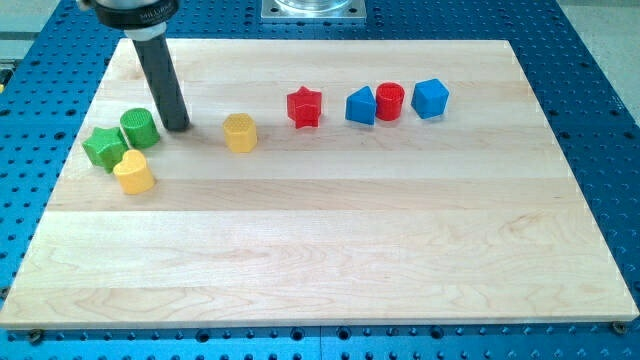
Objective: Make a triangle out of green blocks and the yellow heart
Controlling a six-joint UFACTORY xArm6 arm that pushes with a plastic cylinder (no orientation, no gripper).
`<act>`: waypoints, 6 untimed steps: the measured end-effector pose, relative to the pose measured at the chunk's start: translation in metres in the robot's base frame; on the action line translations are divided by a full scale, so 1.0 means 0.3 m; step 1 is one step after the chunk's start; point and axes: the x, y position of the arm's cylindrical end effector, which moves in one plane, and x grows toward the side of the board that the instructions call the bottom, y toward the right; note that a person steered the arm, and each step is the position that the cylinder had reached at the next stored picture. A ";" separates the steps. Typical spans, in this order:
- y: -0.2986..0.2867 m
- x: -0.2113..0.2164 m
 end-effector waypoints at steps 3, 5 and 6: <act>-0.227 0.020; 0.030 0.037; 0.062 -0.081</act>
